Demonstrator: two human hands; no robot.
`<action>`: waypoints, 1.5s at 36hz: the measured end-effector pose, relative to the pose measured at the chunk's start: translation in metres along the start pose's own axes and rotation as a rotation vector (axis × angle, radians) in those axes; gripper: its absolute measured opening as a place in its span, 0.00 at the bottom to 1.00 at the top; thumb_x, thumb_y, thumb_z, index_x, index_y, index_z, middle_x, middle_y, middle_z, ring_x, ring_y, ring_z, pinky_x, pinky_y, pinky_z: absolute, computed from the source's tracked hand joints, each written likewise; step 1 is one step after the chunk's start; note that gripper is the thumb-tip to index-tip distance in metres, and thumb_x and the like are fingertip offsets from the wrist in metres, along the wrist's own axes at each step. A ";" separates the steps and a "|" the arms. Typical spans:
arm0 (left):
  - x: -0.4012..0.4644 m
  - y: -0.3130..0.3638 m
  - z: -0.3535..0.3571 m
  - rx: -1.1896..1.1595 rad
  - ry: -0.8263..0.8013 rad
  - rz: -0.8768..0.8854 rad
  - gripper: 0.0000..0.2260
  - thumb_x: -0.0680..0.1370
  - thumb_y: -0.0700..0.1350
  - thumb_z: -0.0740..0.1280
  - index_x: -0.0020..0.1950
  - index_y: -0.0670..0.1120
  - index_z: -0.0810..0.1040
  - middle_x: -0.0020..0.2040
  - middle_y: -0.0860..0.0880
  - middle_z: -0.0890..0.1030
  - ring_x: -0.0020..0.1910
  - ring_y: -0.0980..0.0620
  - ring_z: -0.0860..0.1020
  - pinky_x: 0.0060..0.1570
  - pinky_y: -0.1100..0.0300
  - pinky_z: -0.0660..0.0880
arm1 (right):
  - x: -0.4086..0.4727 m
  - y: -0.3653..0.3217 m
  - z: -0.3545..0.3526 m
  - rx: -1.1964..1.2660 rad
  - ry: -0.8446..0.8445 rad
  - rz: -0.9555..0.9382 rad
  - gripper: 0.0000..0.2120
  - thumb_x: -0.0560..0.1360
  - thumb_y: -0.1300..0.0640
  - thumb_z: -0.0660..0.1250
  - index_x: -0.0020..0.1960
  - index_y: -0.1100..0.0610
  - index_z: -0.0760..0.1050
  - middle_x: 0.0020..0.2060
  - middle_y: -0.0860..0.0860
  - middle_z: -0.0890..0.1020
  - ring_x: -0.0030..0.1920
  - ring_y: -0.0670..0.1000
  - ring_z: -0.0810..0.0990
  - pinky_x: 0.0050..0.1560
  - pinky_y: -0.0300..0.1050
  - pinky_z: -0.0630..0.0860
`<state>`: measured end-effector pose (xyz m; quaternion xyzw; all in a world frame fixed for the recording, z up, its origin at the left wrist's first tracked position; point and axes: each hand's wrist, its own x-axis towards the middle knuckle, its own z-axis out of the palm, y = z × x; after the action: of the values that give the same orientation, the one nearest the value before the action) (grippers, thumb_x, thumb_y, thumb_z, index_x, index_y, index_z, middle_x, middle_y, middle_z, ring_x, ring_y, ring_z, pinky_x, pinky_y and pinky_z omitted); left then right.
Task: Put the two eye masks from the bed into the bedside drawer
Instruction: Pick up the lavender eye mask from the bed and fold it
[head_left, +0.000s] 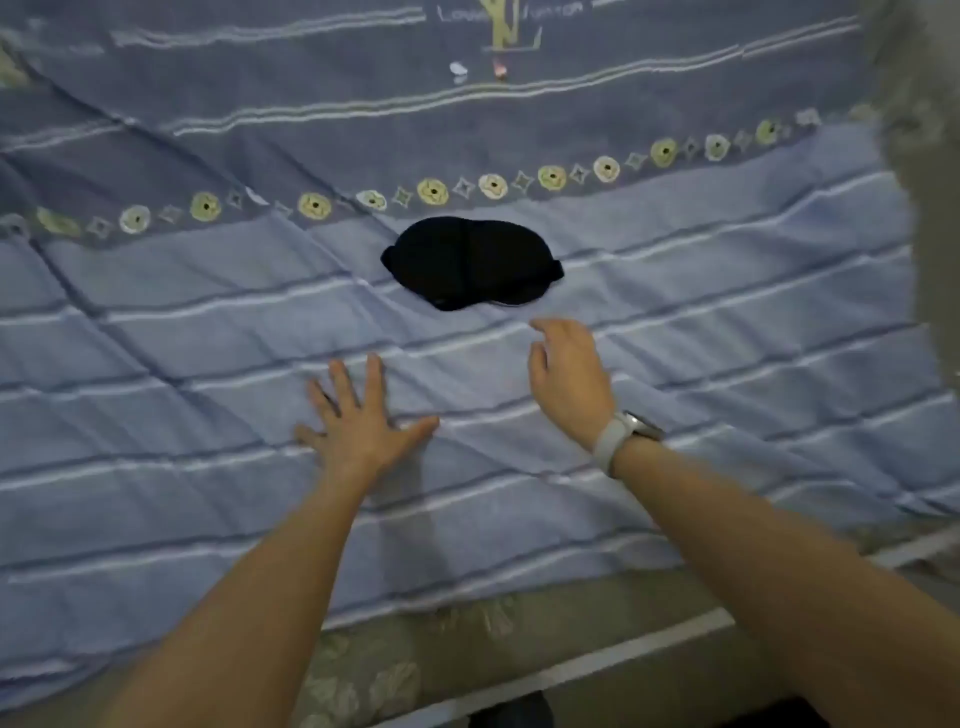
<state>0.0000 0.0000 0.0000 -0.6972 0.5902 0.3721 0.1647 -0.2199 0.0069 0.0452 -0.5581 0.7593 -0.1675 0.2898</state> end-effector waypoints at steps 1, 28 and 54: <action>0.004 -0.001 0.004 0.036 0.028 0.003 0.47 0.64 0.75 0.58 0.71 0.61 0.33 0.75 0.49 0.32 0.74 0.39 0.34 0.67 0.29 0.44 | 0.020 0.003 0.003 -0.041 0.015 -0.031 0.17 0.77 0.61 0.57 0.65 0.62 0.68 0.61 0.62 0.74 0.62 0.61 0.70 0.64 0.56 0.69; -0.028 -0.045 -0.063 -0.781 0.323 -0.015 0.13 0.78 0.43 0.61 0.60 0.41 0.76 0.61 0.41 0.78 0.61 0.43 0.75 0.63 0.51 0.70 | -0.030 -0.045 -0.024 -0.272 0.001 -0.740 0.04 0.71 0.62 0.65 0.45 0.58 0.77 0.38 0.55 0.81 0.39 0.58 0.78 0.41 0.47 0.68; -0.248 -0.142 -0.026 -0.695 -0.034 0.453 0.15 0.68 0.45 0.73 0.53 0.56 0.78 0.46 0.59 0.75 0.46 0.56 0.75 0.49 0.63 0.72 | -0.270 -0.140 0.008 0.404 -0.051 -0.243 0.08 0.68 0.67 0.65 0.44 0.61 0.81 0.36 0.51 0.79 0.39 0.46 0.77 0.40 0.36 0.75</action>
<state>0.1361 0.1913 0.1645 -0.5576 0.5651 0.5875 -0.1567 -0.0539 0.2173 0.1882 -0.5803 0.6299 -0.3355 0.3923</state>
